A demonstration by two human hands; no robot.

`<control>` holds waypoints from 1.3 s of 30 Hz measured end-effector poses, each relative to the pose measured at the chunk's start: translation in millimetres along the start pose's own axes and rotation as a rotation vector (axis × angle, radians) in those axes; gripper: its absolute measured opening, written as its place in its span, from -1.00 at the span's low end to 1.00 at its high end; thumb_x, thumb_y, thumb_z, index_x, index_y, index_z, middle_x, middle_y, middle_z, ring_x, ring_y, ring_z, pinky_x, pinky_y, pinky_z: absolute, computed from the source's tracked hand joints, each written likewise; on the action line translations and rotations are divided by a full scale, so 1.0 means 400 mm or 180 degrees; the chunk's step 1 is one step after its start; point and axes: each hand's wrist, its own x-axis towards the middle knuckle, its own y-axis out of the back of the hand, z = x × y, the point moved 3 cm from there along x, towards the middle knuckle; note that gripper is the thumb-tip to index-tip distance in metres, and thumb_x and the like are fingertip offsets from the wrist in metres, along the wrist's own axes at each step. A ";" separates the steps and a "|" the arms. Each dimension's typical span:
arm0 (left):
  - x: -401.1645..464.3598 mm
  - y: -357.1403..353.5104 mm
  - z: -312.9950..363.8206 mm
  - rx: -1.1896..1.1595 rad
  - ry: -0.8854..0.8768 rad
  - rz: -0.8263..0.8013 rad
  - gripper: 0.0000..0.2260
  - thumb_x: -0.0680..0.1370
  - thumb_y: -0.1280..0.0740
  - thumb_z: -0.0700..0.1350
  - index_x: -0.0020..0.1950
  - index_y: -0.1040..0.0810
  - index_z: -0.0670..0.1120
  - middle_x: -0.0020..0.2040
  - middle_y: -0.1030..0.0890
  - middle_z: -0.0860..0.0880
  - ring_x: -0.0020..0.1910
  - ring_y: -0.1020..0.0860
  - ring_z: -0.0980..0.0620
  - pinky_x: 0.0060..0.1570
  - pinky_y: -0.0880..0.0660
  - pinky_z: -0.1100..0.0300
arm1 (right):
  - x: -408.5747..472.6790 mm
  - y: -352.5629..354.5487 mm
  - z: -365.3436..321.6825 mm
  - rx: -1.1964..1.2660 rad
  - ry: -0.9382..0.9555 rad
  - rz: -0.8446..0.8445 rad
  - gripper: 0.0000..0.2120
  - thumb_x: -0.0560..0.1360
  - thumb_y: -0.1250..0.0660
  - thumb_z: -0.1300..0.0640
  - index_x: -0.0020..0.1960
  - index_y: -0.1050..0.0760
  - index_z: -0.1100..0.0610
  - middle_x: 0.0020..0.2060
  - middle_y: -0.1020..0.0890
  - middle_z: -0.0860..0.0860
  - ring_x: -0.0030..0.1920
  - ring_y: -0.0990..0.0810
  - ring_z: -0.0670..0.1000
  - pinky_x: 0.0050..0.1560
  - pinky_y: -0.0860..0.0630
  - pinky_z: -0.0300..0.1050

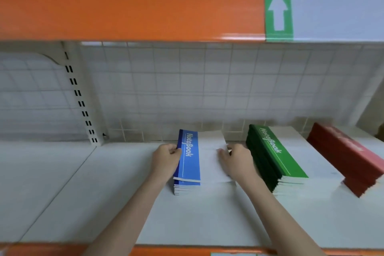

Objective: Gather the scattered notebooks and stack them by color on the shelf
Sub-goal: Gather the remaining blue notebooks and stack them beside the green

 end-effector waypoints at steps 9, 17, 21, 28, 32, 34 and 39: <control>0.004 -0.012 -0.012 0.0638 -0.0106 -0.0033 -0.84 0.56 -0.21 -0.18 -0.17 -0.53 -0.16 -0.13 -0.64 -0.28 -0.32 -0.44 -0.01 -0.28 -0.33 0.21 | 0.012 -0.009 0.019 -0.0327 0.0192 0.0017 -0.73 0.57 -0.21 0.05 -0.22 -0.42 0.20 -0.20 -0.60 0.19 -0.18 -0.57 0.19 -0.17 -0.49 -0.04; 0.006 -0.025 -0.018 0.0680 -0.0151 -0.0160 -0.77 0.59 -0.18 -0.18 -0.12 -0.55 -0.29 -0.24 -0.55 -0.17 -0.29 -0.45 0.00 -0.30 -0.34 0.19 | 0.017 -0.018 0.030 -0.0552 0.0207 -0.0166 -0.69 0.61 -0.09 0.08 0.02 -0.53 0.25 0.08 -0.46 0.17 -0.08 -0.59 0.22 -0.06 -0.47 -0.10; -0.005 -0.029 -0.011 0.0780 -0.0242 -0.0009 -0.76 0.57 -0.17 -0.24 -0.30 -0.33 -0.21 -0.37 -0.32 -0.15 -0.38 -0.25 -0.02 -0.37 -0.17 0.19 | 0.025 -0.036 0.042 -0.0337 0.0111 -0.0358 -0.69 0.62 -0.04 0.11 -0.02 -0.49 0.27 0.07 -0.47 0.20 -0.03 -0.53 0.19 0.00 -0.44 -0.09; -0.010 -0.029 -0.016 0.0583 -0.0196 -0.0107 -0.71 0.61 -0.14 -0.18 -0.31 -0.29 -0.20 -0.37 -0.33 -0.16 -0.36 -0.27 -0.03 -0.33 -0.18 0.17 | 0.027 -0.045 0.043 -0.0330 -0.0060 -0.0523 -0.67 0.64 0.00 0.08 0.18 -0.42 0.27 0.18 -0.43 0.21 0.14 -0.48 0.18 0.14 -0.38 -0.07; -0.019 0.003 -0.017 0.0502 -0.0111 0.0009 -0.63 0.65 -0.11 -0.07 -0.36 -0.30 -0.14 -0.41 -0.39 -0.07 -0.37 -0.36 -0.03 -0.32 -0.24 0.15 | 0.010 -0.016 0.008 -0.0700 0.0202 0.0089 -0.61 0.63 -0.05 0.02 0.30 -0.35 0.28 0.25 -0.39 0.22 0.22 -0.43 0.21 0.15 -0.39 0.01; -0.026 0.030 -0.022 0.0538 -0.0133 0.0153 -0.67 0.64 -0.12 -0.10 -0.30 -0.37 -0.19 -0.31 -0.49 -0.23 -0.24 -0.46 -0.17 -0.25 -0.30 0.12 | 0.001 -0.008 -0.018 -0.0921 0.0384 0.0340 -0.60 0.61 -0.08 0.01 0.33 -0.34 0.23 0.26 -0.40 0.19 0.25 -0.40 0.18 0.12 -0.40 0.01; -0.048 0.116 -0.055 0.1177 -0.0284 0.0226 -0.77 0.63 -0.14 -0.07 -0.05 -0.53 -0.14 -0.09 -0.58 -0.15 -0.07 -0.54 -0.11 -0.10 -0.39 0.14 | -0.019 -0.053 -0.093 -0.1080 0.0670 0.0213 -0.59 0.60 -0.08 -0.02 0.39 -0.29 0.13 0.31 -0.38 0.11 0.29 -0.38 0.13 0.18 -0.38 -0.02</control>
